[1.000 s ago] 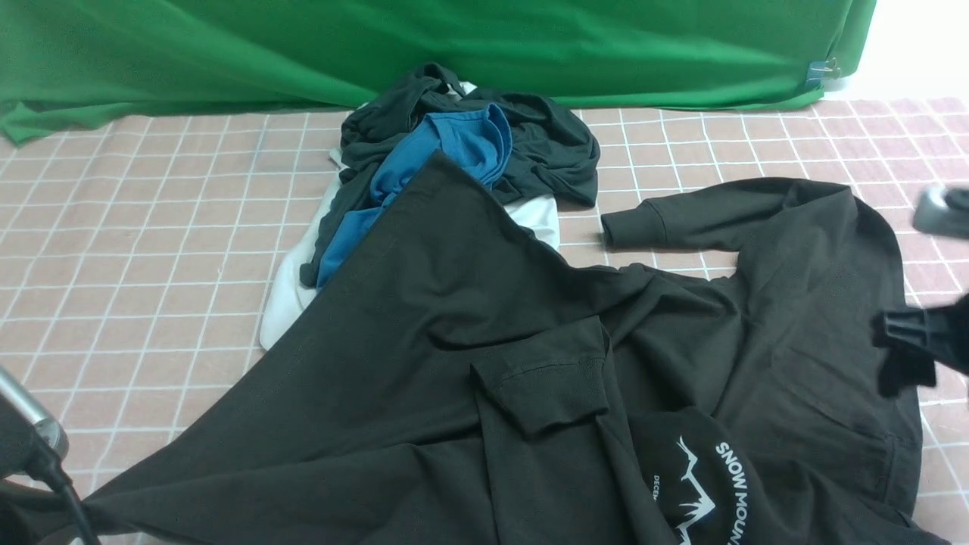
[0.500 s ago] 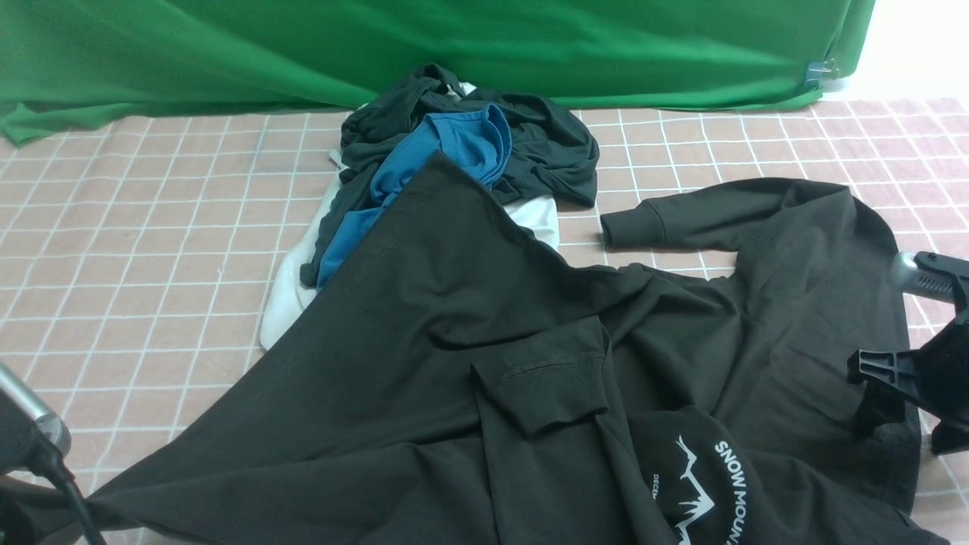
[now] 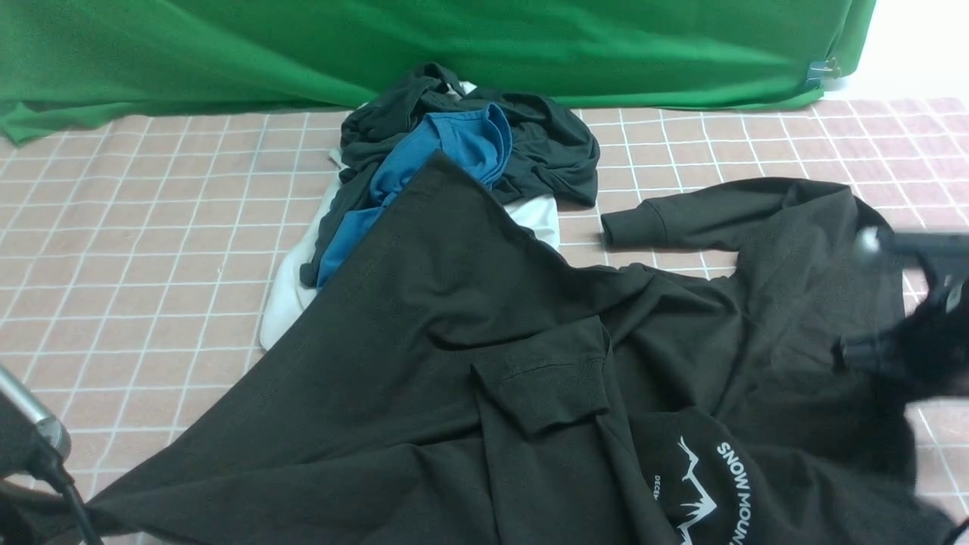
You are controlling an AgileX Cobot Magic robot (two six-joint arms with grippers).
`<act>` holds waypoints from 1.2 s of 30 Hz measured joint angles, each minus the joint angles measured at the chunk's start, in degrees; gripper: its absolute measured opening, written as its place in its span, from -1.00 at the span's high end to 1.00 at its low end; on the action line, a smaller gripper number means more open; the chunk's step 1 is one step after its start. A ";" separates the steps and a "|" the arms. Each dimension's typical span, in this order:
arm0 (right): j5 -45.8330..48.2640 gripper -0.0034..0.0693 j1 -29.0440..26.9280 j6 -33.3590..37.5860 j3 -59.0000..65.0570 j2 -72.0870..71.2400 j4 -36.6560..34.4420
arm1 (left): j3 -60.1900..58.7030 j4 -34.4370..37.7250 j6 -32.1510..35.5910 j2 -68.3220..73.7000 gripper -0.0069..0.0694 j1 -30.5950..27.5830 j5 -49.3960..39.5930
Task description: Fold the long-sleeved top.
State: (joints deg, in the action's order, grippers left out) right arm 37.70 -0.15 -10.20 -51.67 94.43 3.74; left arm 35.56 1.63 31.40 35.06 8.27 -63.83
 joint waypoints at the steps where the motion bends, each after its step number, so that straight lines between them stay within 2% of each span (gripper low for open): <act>1: -0.45 0.70 -1.10 0.00 -2.71 0.36 1.22 | -0.32 0.00 0.00 0.00 0.73 0.00 -0.16; 7: 1.19 0.70 -8.02 1.94 -16.90 7.15 3.18 | -3.05 0.47 1.63 0.00 0.73 0.00 -0.63; 14: 4.66 0.70 -12.11 3.71 -28.84 14.73 3.22 | -5.87 1.04 2.77 0.00 0.73 0.00 -0.84; 24: 6.33 0.70 -14.01 4.85 -39.97 20.08 4.83 | -5.87 1.56 2.81 0.00 0.73 0.00 2.09; 27: 6.60 0.63 -14.01 4.85 -40.75 20.14 5.03 | -5.87 1.60 2.81 0.00 0.73 0.00 3.23; 30: 8.17 0.20 -14.14 4.78 -41.05 20.08 5.90 | -5.87 1.60 2.81 0.00 0.73 0.00 4.62; 31: 9.11 -0.07 -14.13 4.78 -41.13 19.83 6.09 | -5.87 1.63 2.81 0.00 0.73 0.00 4.92; 33: 11.60 -0.48 -14.13 4.78 -41.13 18.62 6.35 | -5.94 1.87 2.81 0.00 0.73 0.00 5.11; 35: 15.08 -0.74 -13.56 4.10 -41.13 16.43 6.51 | -5.98 1.92 2.81 0.00 0.73 0.00 4.72; 36: 16.94 -0.77 -13.01 3.76 -40.84 15.04 6.63 | -5.98 1.98 2.81 0.00 0.73 0.00 4.63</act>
State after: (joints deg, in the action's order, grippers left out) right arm 54.64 -13.16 -6.44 -92.51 109.47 10.36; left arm 29.58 3.62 34.22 35.06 8.27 -59.21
